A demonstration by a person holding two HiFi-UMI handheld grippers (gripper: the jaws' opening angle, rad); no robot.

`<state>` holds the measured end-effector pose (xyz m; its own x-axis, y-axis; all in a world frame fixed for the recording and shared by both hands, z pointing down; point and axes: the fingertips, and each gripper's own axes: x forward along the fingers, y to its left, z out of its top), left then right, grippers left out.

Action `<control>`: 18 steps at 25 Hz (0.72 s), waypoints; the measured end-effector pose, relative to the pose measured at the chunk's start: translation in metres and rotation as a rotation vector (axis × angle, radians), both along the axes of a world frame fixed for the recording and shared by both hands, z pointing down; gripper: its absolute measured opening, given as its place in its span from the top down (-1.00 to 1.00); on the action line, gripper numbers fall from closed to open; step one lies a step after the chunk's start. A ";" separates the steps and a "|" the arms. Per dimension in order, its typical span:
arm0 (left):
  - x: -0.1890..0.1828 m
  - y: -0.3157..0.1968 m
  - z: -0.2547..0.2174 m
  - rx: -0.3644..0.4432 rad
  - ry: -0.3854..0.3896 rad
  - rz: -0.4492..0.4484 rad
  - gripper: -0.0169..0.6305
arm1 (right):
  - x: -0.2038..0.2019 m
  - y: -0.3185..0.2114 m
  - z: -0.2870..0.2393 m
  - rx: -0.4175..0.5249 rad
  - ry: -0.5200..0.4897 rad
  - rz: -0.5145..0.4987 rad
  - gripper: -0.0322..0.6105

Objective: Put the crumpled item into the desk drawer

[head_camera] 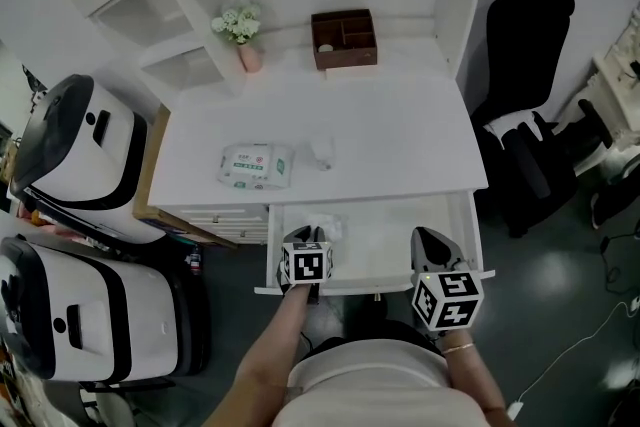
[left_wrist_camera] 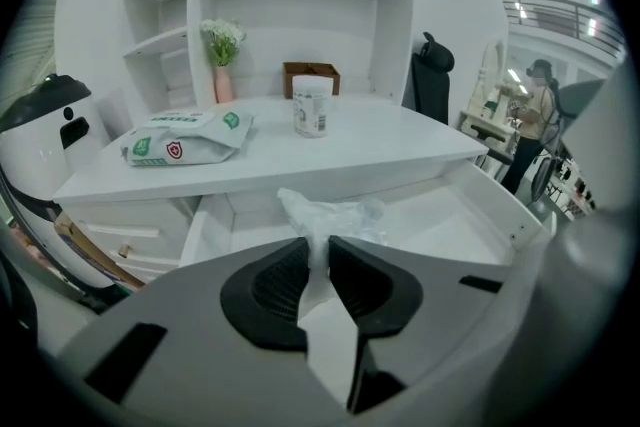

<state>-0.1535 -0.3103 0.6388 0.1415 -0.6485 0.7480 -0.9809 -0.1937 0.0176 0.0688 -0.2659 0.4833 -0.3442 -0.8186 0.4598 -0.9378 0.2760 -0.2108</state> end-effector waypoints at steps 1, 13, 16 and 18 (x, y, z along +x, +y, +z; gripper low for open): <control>0.001 -0.001 0.004 -0.014 -0.004 0.001 0.77 | 0.002 -0.001 0.001 -0.003 0.000 0.003 0.89; 0.018 -0.003 0.043 -0.175 -0.027 0.024 0.76 | 0.021 -0.008 0.012 -0.030 -0.008 0.028 0.89; 0.018 -0.001 0.052 -0.219 -0.037 0.024 0.76 | 0.023 -0.011 0.013 -0.034 -0.009 0.028 0.89; 0.017 0.001 0.060 -0.254 -0.042 0.018 0.76 | 0.024 -0.012 0.014 -0.036 -0.008 0.026 0.89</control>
